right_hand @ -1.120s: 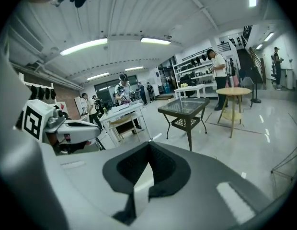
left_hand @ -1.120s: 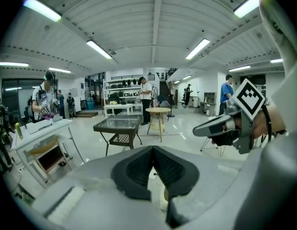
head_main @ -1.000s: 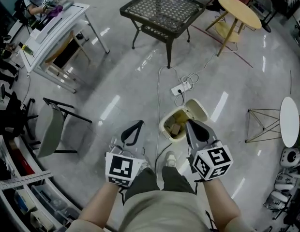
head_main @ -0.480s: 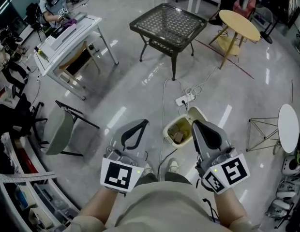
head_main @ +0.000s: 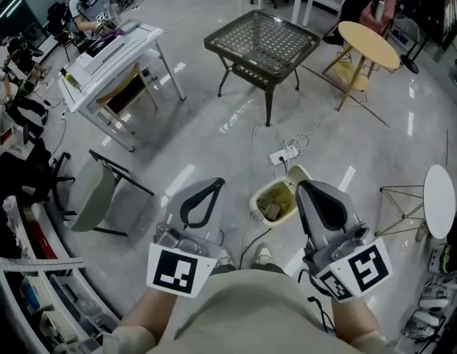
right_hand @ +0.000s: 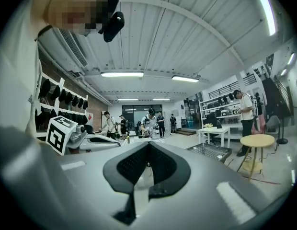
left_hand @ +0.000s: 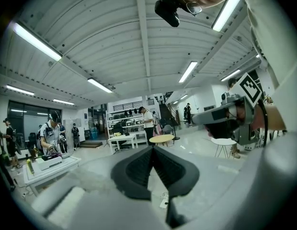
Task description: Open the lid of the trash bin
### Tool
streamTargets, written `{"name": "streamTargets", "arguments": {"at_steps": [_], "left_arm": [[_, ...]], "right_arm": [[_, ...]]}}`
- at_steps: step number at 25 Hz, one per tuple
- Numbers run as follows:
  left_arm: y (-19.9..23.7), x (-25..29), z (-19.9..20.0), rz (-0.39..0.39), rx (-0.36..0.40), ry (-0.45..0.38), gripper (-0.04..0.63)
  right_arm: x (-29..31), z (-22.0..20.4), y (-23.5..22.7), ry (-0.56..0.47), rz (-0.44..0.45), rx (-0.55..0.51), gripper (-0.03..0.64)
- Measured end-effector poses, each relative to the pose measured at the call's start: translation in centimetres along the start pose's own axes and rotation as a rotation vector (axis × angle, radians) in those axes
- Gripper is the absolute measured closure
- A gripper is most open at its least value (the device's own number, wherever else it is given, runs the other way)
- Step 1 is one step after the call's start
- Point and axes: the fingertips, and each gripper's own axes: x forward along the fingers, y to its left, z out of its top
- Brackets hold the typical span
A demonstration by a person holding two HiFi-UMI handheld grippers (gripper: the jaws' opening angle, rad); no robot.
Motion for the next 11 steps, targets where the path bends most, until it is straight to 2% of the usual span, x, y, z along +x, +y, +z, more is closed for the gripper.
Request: {"name": "streamTargets", "arguments": {"at_steps": [11], "left_arm": [[0.01,-0.18,0.45,0.012,0.012,-0.007,0.594]], "right_arm": [[0.02,-0.23,-0.24,0.001,0.003,-0.006,0.614]]}}
